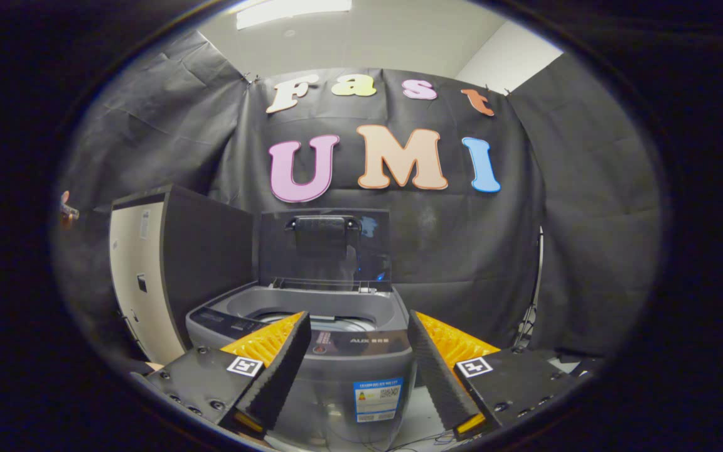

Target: Put the clothes into the washing machine and then close the washing machine lid.

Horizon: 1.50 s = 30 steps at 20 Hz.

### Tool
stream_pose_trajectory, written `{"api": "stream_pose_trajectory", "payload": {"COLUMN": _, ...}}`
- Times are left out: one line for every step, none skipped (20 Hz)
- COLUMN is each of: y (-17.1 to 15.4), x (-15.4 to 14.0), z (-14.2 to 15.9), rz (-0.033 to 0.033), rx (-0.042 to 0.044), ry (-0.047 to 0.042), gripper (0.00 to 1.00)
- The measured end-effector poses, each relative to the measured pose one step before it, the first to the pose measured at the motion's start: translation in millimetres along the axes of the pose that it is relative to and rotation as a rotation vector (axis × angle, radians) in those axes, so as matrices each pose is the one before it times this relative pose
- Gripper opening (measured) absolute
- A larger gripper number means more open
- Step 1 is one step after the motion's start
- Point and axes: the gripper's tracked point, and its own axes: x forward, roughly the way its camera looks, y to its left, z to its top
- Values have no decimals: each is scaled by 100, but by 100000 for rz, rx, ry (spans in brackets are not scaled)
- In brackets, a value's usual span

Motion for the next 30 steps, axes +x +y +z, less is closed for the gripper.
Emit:
{"api": "stream_pose_trajectory", "payload": {"y": 325, "x": 582, "z": 1129, "rz": 659, "rx": 647, "ry": -1655, "gripper": 96}}
{"api": "stream_pose_trajectory", "payload": {"y": 366, "x": 751, "z": 1194, "rz": 509, "rx": 148, "ry": -1583, "gripper": 96}}
{"api": "stream_pose_trajectory", "payload": {"y": 263, "x": 858, "z": 983, "rz": 437, "rx": -304, "ry": -845, "gripper": 96}}
{"api": "stream_pose_trajectory", "payload": {"y": 462, "x": 1206, "z": 769, "rz": 747, "rx": -613, "ry": -509, "gripper": 96}}
{"api": "stream_pose_trajectory", "payload": {"y": 532, "x": 1119, "z": 915, "rz": 1016, "rx": -595, "ry": -220, "gripper": 96}}
{"api": "stream_pose_trajectory", "payload": {"y": 569, "x": 1262, "z": 881, "rz": 1089, "rx": -505, "ry": -116, "gripper": 96}}
{"api": "stream_pose_trajectory", "payload": {"y": 562, "x": 1423, "z": 1061, "rz": 910, "rx": 352, "ry": -240, "gripper": 96}}
{"api": "stream_pose_trajectory", "payload": {"y": 618, "x": 1471, "z": 837, "rz": 992, "rx": 1069, "ry": 280, "gripper": 96}}
{"api": "stream_pose_trajectory", "payload": {"y": 595, "x": 1624, "z": 702, "rz": 710, "rx": 1394, "ry": 1073, "gripper": 96}}
{"api": "stream_pose_trajectory", "payload": {"y": 703, "x": 1780, "z": 646, "rz": 954, "rx": 1469, "ry": 1261, "gripper": 96}}
{"api": "stream_pose_trajectory", "payload": {"y": 846, "x": 1788, "z": 894, "rz": 1458, "rx": 1646, "ry": 376, "gripper": 96}}
{"api": "stream_pose_trajectory", "payload": {"y": 737, "x": 1805, "z": 974, "rz": 1086, "rx": 1648, "ry": 394, "gripper": 96}}
{"api": "stream_pose_trajectory", "payload": {"y": 718, "x": 1892, "z": 642, "rz": 798, "rx": 1508, "ry": 934, "gripper": 95}}
{"api": "stream_pose_trajectory", "payload": {"y": 886, "x": 1851, "z": 465, "rz": 1275, "rx": 897, "ry": 828, "gripper": 95}}
{"api": "stream_pose_trajectory", "payload": {"y": 642, "x": 1877, "z": 535, "rz": 871, "rx": -354, "ry": -45, "gripper": 95}}
{"api": "stream_pose_trajectory", "payload": {"y": 398, "x": 2005, "z": 555, "rz": 155, "rx": -1283, "ry": -238, "gripper": 95}}
{"api": "stream_pose_trajectory", "payload": {"y": 382, "x": 2066, "z": 470, "rz": -144, "rx": -1656, "ry": 177, "gripper": 95}}
{"api": "stream_pose_trajectory", "payload": {"y": 305, "x": 1960, "z": 331, "rz": -44, "rx": -1618, "ry": 356, "gripper": 95}}
{"api": "stream_pose_trajectory", "payload": {"y": 418, "x": 1956, "z": 439, "rz": 68, "rx": -1494, "ry": 394, "gripper": 95}}
{"api": "stream_pose_trajectory", "payload": {"y": 116, "x": 2098, "z": 315, "rz": -1167, "rx": -1479, "ry": 125, "gripper": 95}}
{"api": "stream_pose_trajectory", "payload": {"y": 12, "x": 1743, "z": 286, "rz": -1619, "rx": -1114, "ry": 441, "gripper": 95}}
{"api": "stream_pose_trajectory", "payload": {"y": 196, "x": 1886, "z": 19, "rz": -1510, "rx": -842, "ry": 279, "gripper": 96}}
{"api": "stream_pose_trajectory", "payload": {"y": 113, "x": 1622, "z": -76, "rz": -1253, "rx": -977, "ry": 327, "gripper": 96}}
{"api": "stream_pose_trajectory", "payload": {"y": 25, "x": 1369, "z": -342, "rz": -1389, "rx": -709, "ry": 887, "gripper": 96}}
{"api": "stream_pose_trajectory", "payload": {"y": 148, "x": 1345, "z": -473, "rz": -928, "rx": -709, "ry": 1161, "gripper": 96}}
{"api": "stream_pose_trajectory", "payload": {"y": 152, "x": 1095, "z": -564, "rz": -715, "rx": -287, "ry": 1415, "gripper": 96}}
{"api": "stream_pose_trajectory", "payload": {"y": 130, "x": 942, "z": -640, "rz": -798, "rx": -273, "ry": 1717, "gripper": 96}}
{"api": "stream_pose_trajectory", "payload": {"y": 0, "x": 685, "z": -613, "rz": -604, "rx": -1052, "ry": 1775, "gripper": 96}}
{"api": "stream_pose_trajectory", "payload": {"y": -11, "x": 473, "z": -650, "rz": -731, "rx": -2016, "ry": 2314, "gripper": 96}}
{"api": "stream_pose_trajectory", "payload": {"y": 101, "x": 226, "z": -680, "rz": -224, "rx": -2116, "ry": 2038, "gripper": 96}}
